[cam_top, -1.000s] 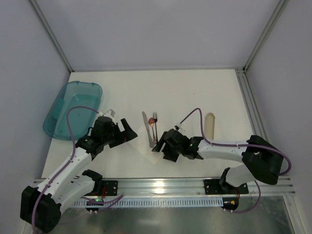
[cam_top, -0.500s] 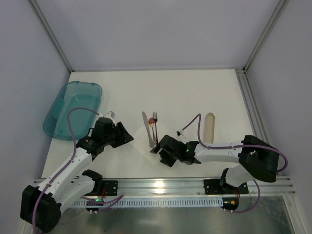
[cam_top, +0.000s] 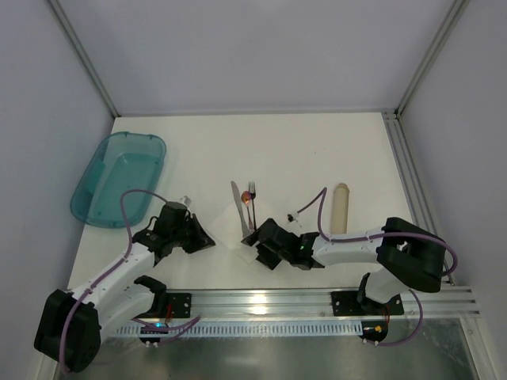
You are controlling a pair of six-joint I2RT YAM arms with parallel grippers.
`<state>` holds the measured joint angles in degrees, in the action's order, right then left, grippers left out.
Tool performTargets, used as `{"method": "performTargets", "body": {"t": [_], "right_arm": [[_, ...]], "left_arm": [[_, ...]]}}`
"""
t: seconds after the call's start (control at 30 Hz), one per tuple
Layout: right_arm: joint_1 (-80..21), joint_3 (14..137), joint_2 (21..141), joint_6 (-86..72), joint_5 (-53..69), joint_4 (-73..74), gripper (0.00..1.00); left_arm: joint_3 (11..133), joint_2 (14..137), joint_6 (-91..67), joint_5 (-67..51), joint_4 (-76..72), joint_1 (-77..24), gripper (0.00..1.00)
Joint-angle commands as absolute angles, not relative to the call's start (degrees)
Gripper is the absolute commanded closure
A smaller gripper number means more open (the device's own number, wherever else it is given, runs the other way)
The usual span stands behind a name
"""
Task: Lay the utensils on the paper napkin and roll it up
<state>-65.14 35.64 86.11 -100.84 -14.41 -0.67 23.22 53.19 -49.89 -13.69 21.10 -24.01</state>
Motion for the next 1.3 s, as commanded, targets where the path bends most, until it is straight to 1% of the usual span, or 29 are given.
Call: {"method": "performTargets", "body": {"t": [0.0,0.23,0.47,0.67,0.8,0.97,1.17,1.27], "right_arm": [[-65.48,36.21,86.22,-100.72,-19.33,-4.57,0.25],[-65.48,37.70,84.46,-98.62,-23.11,-4.31,0.25],[-65.04,39.02,84.29,-96.60,-24.26,-5.88,0.25],[-64.86,40.96,85.60,-95.10,-23.38,-6.94,0.26],[-64.86,41.13,86.31,-94.31,-23.12,-6.86,0.26],[-63.99,40.08,86.13,-92.38,-22.33,-8.43,0.26],[-63.37,39.90,85.00,-89.83,-21.88,-7.65,0.26],[-63.19,39.72,82.02,-83.43,-22.15,-6.51,0.26]], "left_arm": [[22.77,53.35,-50.71,-15.91,16.61,-24.26,1.00],[21.45,54.49,-50.27,-17.66,15.21,-24.26,1.00],[19.86,55.63,-50.89,-19.51,11.69,-26.01,1.00],[19.25,57.21,-52.82,-23.02,3.96,-28.38,1.00],[19.07,59.85,-54.57,-23.03,0.26,-30.49,1.00],[19.33,65.91,-56.86,-25.31,-9.39,-33.04,1.00],[21.09,71.53,-56.95,-24.61,-14.32,-34.54,1.00],[22.76,73.29,-56.78,-23.56,-14.50,-35.42,1.00]]}}
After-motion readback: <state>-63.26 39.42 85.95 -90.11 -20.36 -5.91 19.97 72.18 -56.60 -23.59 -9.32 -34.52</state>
